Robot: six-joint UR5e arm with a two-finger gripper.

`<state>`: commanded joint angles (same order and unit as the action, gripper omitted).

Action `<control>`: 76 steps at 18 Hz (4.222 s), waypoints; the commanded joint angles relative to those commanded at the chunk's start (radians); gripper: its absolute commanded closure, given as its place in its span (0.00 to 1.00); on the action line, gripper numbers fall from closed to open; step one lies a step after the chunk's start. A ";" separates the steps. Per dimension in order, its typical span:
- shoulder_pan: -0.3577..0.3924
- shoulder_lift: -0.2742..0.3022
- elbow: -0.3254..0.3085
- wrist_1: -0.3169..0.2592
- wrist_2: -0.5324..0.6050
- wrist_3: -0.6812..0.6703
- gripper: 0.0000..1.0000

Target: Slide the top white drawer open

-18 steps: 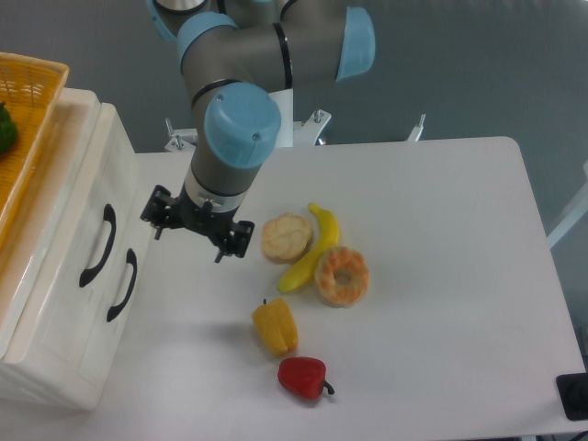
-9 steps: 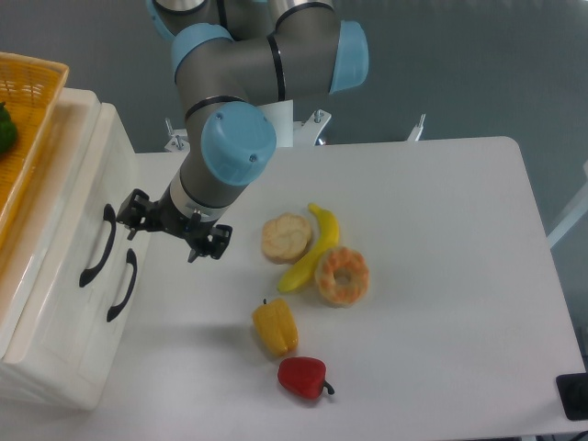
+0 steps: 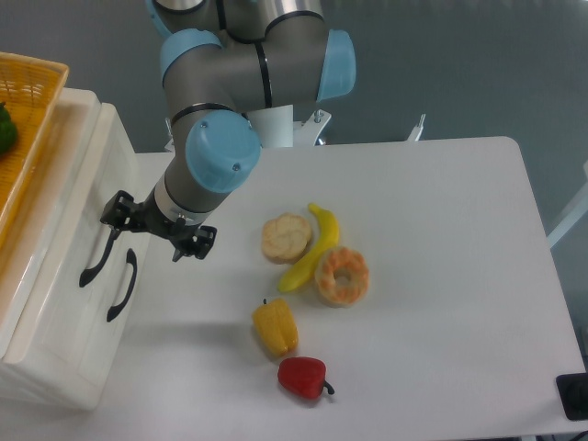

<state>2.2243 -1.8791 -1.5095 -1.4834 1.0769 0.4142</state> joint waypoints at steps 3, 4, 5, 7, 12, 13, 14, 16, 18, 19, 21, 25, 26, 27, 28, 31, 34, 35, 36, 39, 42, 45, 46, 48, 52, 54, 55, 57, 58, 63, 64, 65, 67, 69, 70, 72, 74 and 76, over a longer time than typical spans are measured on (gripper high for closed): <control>-0.002 -0.003 0.002 0.002 -0.006 0.000 0.00; -0.002 -0.003 0.002 0.002 -0.008 0.000 0.00; -0.002 -0.003 0.005 0.002 -0.011 -0.002 0.00; -0.002 -0.011 0.006 0.003 -0.018 -0.003 0.00; -0.003 -0.020 0.008 0.005 -0.026 -0.012 0.00; -0.009 -0.024 0.009 0.009 -0.028 -0.017 0.00; -0.017 -0.026 0.011 0.012 -0.032 -0.024 0.00; -0.020 -0.026 0.012 0.024 -0.034 -0.029 0.00; -0.021 -0.031 0.012 0.025 -0.034 -0.032 0.00; -0.026 -0.031 0.012 0.025 -0.034 -0.035 0.00; -0.029 -0.032 0.012 0.025 -0.034 -0.037 0.00; -0.031 -0.035 0.009 0.026 -0.031 -0.035 0.00; -0.031 -0.035 0.008 0.026 -0.031 -0.035 0.00; -0.031 -0.035 0.008 0.026 -0.029 -0.035 0.00; -0.031 -0.035 0.005 0.026 -0.026 -0.035 0.00; -0.032 -0.035 0.003 0.028 -0.020 -0.029 0.00; -0.034 -0.035 0.002 0.031 -0.009 -0.028 0.00; -0.038 -0.035 0.002 0.032 -0.009 -0.026 0.00; -0.038 -0.035 0.002 0.032 -0.006 -0.025 0.00; -0.043 -0.035 0.002 0.032 0.028 -0.020 0.00; -0.049 -0.034 0.003 0.034 0.032 -0.020 0.00; -0.049 -0.031 0.008 0.032 0.032 -0.020 0.00; -0.048 -0.029 0.009 0.032 0.034 -0.020 0.00; -0.048 -0.028 0.011 0.034 0.037 -0.018 0.00; -0.048 -0.028 0.011 0.034 0.054 -0.011 0.00; -0.049 -0.029 0.011 0.034 0.055 -0.011 0.00; -0.049 -0.031 0.011 0.034 0.055 -0.009 0.00; -0.049 -0.031 0.011 0.035 0.066 -0.009 0.00; -0.049 -0.031 0.011 0.035 0.067 -0.009 0.00; -0.049 -0.028 0.011 0.049 0.069 -0.006 0.00; -0.049 -0.028 0.011 0.049 0.069 0.006 0.00; -0.049 -0.026 0.011 0.049 0.069 0.018 0.00; -0.048 -0.025 0.011 0.049 0.069 0.023 0.00; -0.048 -0.023 0.011 0.049 0.069 0.023 0.00; -0.048 -0.023 0.011 0.049 0.071 0.023 0.00; -0.048 -0.023 0.012 0.049 0.071 0.023 0.00; -0.049 -0.023 0.011 0.049 0.096 0.023 0.00; -0.049 -0.023 0.011 0.049 0.107 0.025 0.00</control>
<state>2.1752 -1.9021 -1.4987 -1.4343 1.1842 0.4387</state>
